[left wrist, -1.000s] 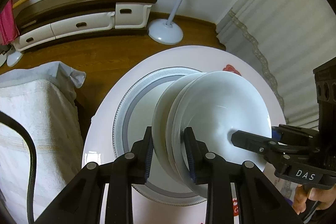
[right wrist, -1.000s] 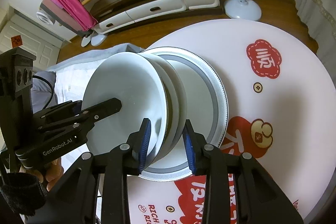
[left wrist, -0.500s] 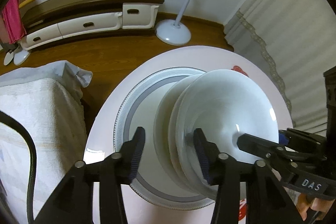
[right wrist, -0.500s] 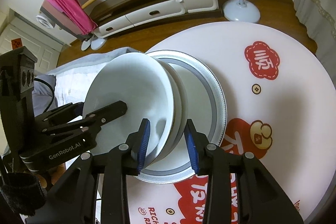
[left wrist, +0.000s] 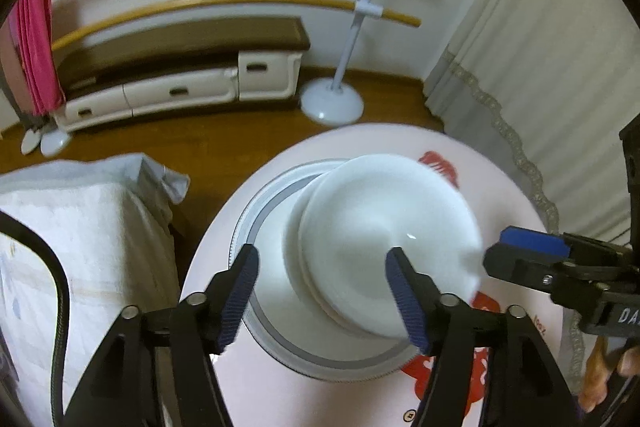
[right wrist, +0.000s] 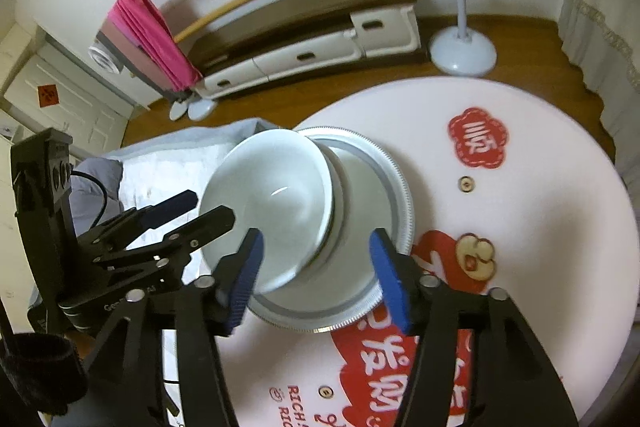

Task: Organize plates and bowls
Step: 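Open both grippers and lift them away from the stacked dishes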

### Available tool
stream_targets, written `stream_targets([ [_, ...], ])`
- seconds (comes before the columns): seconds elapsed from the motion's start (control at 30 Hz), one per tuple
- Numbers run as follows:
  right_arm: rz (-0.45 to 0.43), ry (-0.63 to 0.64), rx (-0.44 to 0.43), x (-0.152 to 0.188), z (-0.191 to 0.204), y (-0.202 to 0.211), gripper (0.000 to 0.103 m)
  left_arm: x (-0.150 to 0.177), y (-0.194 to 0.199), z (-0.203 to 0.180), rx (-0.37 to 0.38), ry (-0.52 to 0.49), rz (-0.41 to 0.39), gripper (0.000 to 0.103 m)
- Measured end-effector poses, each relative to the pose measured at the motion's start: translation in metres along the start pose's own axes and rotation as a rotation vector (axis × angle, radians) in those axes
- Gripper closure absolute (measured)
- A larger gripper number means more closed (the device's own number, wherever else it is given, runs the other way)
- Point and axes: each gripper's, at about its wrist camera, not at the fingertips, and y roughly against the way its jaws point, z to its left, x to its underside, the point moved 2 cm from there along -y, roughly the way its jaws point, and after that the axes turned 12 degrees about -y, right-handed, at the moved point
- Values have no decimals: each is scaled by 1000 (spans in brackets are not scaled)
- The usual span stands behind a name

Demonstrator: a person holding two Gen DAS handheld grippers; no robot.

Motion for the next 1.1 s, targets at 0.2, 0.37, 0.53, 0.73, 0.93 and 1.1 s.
stream_targets([
  [0.2, -85, 17, -2, 26, -11, 47, 12, 33, 51, -29, -42, -79, -154, 16],
  [0.37, -152, 18, 74, 58, -29, 74, 9, 66, 72, -56, -35, -131, -194, 10],
  [0.53, -217, 16, 124, 94, -38, 95, 1, 104, 88, -80, -6, -212, -210, 9],
  [0.73, -297, 15, 160, 137, -37, 111, 0, 146, 112, -80, 5, -220, -259, 8],
  [0.93, -385, 9, 169, 178, -38, 126, 0, 191, 139, -90, -11, -246, -318, 3],
  [1.1, -439, -38, 177, 202, -40, 133, 0, 229, 153, -98, -1, -276, -361, 3],
])
